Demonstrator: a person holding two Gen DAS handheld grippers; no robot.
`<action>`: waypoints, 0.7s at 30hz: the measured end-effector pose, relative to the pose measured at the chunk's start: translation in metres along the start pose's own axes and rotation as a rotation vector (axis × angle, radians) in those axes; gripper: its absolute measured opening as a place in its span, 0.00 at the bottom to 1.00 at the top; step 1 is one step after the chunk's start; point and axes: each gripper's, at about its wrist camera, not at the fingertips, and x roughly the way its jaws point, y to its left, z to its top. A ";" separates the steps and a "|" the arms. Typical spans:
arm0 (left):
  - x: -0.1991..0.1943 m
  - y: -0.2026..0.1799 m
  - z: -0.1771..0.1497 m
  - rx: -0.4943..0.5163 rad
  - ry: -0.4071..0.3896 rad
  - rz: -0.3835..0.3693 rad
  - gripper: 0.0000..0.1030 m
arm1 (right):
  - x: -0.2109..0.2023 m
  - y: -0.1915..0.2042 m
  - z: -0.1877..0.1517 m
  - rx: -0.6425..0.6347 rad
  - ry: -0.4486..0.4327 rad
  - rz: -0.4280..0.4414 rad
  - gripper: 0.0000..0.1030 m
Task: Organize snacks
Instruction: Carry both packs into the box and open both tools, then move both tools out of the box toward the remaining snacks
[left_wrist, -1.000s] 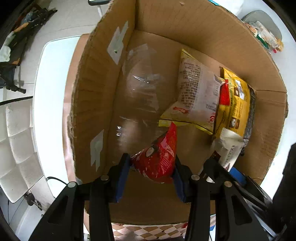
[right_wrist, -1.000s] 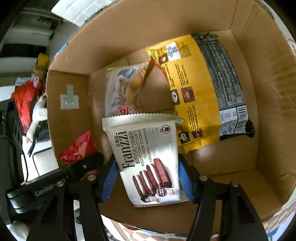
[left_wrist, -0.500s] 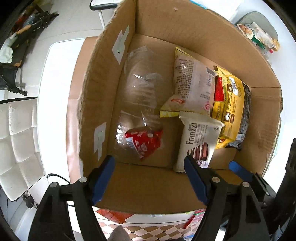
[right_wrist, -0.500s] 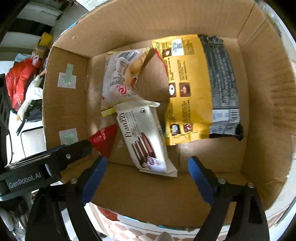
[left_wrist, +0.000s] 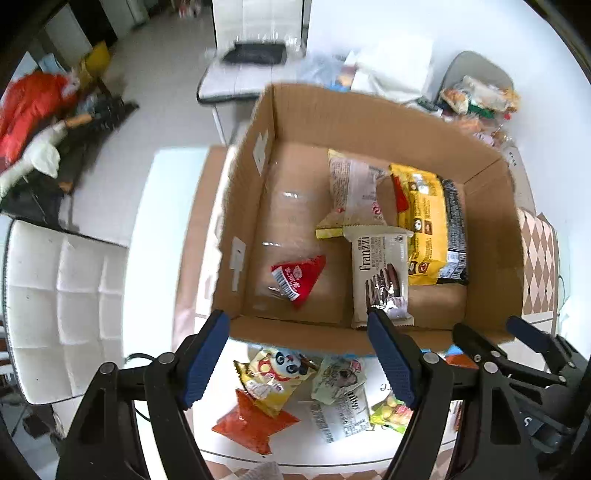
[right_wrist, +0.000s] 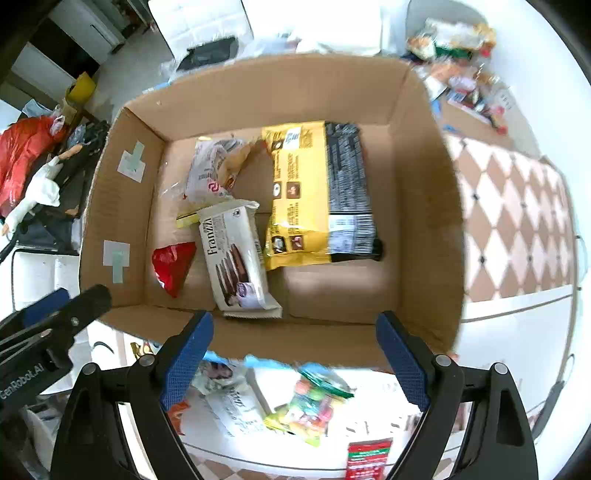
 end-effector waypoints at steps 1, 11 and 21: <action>-0.007 0.000 -0.005 0.007 -0.025 -0.001 0.74 | -0.008 -0.001 -0.006 -0.002 -0.020 -0.008 0.89; -0.070 0.000 -0.044 0.079 -0.209 0.012 0.74 | -0.086 -0.006 -0.064 0.017 -0.201 -0.073 0.89; -0.115 0.003 -0.080 0.096 -0.294 -0.022 0.74 | -0.141 0.001 -0.102 0.020 -0.281 -0.062 0.89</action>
